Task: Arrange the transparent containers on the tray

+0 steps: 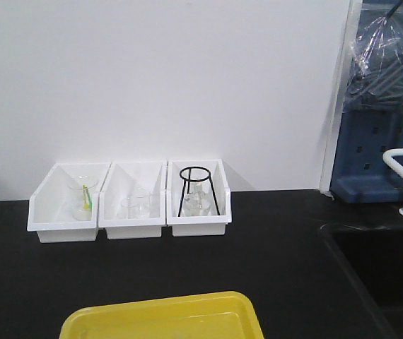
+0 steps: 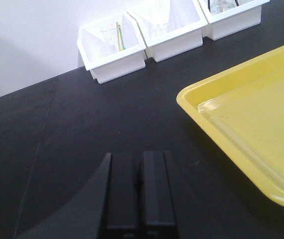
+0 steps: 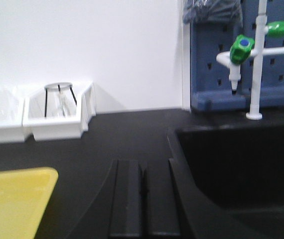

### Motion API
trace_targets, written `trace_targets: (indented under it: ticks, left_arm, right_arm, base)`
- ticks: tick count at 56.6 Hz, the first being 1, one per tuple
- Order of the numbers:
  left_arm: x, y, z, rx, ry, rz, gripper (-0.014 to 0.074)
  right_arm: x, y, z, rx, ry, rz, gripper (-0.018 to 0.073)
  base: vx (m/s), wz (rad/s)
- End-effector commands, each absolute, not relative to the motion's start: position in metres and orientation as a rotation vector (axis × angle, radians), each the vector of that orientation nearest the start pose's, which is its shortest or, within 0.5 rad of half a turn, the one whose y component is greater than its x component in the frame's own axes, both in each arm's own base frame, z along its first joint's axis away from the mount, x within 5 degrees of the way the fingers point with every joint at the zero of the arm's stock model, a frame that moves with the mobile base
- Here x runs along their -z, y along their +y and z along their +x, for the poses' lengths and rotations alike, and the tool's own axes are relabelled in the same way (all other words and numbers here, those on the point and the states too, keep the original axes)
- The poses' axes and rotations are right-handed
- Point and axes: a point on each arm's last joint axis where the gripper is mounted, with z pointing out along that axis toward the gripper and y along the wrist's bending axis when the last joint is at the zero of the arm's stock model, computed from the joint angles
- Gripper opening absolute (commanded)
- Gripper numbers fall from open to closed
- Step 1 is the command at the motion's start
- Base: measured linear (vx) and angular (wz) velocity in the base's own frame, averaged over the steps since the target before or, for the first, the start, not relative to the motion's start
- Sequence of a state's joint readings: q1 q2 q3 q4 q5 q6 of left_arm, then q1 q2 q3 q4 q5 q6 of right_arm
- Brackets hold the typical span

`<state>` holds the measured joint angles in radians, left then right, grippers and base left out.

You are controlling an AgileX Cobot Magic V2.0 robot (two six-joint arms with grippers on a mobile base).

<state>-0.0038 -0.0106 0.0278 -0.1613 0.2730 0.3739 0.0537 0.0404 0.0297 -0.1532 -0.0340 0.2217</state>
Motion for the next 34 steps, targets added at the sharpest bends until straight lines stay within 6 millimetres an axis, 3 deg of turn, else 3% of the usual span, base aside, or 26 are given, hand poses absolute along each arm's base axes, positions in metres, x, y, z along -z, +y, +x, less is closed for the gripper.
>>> trace_targets:
  ticks: [1, 34]
  left_arm:
    - [-0.176, -0.003, 0.056, -0.120, 1.695, 0.203, -0.0006]
    - [-0.176, -0.003, 0.056, -0.120, 1.697, 0.203, -0.0006]
  right_arm:
    - [-0.210, 0.004, 0.055, -0.115, 1.404, 0.010, -0.0011]
    - [-0.198, 0.002, 0.057, -0.084, 1.541, 0.022, -0.0011]
  base:
    - [0.00, 0.00]
    - [0.00, 0.00]
